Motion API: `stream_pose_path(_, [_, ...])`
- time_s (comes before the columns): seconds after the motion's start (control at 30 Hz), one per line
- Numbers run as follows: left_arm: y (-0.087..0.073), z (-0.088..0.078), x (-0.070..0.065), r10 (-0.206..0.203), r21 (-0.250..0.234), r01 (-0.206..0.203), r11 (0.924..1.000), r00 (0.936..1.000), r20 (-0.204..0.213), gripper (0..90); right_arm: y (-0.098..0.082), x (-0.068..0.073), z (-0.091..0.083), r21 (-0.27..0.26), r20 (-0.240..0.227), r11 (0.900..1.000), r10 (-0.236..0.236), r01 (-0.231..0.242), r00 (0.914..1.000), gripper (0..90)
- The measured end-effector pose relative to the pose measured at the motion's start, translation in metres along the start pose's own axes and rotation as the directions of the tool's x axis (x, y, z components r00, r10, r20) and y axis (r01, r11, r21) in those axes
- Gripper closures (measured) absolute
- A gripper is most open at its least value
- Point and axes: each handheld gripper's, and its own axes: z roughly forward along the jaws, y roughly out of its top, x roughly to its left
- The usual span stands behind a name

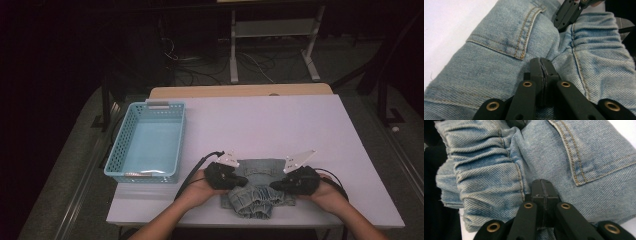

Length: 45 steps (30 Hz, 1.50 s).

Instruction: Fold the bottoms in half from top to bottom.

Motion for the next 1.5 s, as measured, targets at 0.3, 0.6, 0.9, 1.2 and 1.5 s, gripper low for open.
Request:
stream_pose_path(0.3, [0.003, -0.007, -0.001, -0.018, -0.043, 0.017, 0.9989, 0.9998, -0.005, 81.6, 0.001, -0.004, -0.006, -0.036, -0.017, 0.999, 0.017, -0.017, 0.9997, 85.2])
stream_pose_path(0.6, [0.005, -0.022, 0.003, -0.024, -0.092, 0.022, 0.9955, 0.9995, -0.021, 70.4, 0.003, -0.006, -0.023, -0.147, 0.0, 0.988, 0.048, -0.048, 0.9988, 65.3])
stream_pose_path(0.9, [0.006, -0.037, 0.021, -0.097, -0.138, 0.082, 0.9871, 0.9889, -0.112, 53.3, 0.005, -0.023, -0.041, -0.229, 0.076, 0.968, 0.126, -0.106, 0.9892, 48.9])
stream_pose_path(1.2, [0.005, -0.036, 0.046, -0.209, -0.137, 0.183, 0.9736, 0.9534, -0.217, 45.6, 0.009, -0.053, -0.034, -0.215, 0.135, 0.961, 0.206, -0.175, 0.9691, 45.0])
stream_pose_path(1.5, [-0.004, -0.029, 0.056, -0.264, -0.084, 0.251, 0.9643, 0.9386, -0.222, 41.1, 0.009, -0.068, -0.024, -0.181, 0.146, 0.959, 0.244, -0.217, 0.9587, 44.4])
